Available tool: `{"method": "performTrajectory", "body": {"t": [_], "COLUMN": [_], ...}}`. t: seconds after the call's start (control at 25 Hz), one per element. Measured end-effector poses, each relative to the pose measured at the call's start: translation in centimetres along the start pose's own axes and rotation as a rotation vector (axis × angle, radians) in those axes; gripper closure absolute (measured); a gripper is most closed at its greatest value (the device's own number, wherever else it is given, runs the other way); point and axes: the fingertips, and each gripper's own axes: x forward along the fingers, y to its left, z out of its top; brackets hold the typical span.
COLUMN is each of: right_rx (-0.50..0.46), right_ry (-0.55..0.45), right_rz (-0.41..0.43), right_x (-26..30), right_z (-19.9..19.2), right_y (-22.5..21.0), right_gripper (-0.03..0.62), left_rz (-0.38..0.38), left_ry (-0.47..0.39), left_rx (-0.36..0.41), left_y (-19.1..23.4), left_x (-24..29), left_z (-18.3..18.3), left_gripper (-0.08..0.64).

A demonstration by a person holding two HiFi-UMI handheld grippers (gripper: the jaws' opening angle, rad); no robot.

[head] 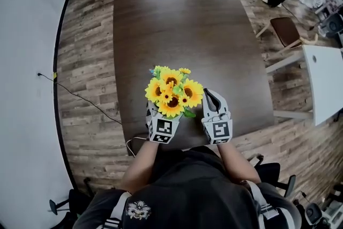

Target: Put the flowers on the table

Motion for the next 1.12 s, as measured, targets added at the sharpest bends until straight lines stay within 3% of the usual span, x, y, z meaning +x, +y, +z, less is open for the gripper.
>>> {"method": "performTrajectory", "body": {"t": [0.24, 0.56, 1.12], "right_rx": [0.005, 0.013, 0.031], "right_ry": [0.034, 0.079, 0.096], "right_rz": [-0.016, -0.017, -0.035], "right_x": [-1.1, -0.7, -0.7], "right_z": [-2.1, -4.5, -5.1], "right_y": [-1.8, -2.6, -4.0], "right_gripper": [0.566, 0.566, 0.566], "left_rz": [-0.009, 0.012, 0.02], "left_ry": [0.051, 0.111, 0.173], "left_rx": [0.016, -0.024, -0.056], "left_y": [-1.5, -1.7, -1.3], "left_x": [2.0, 3.4, 5.2], "left_z": [-2.1, -4.6, -6.6], "left_gripper": [0.018, 0.018, 0.018]}}
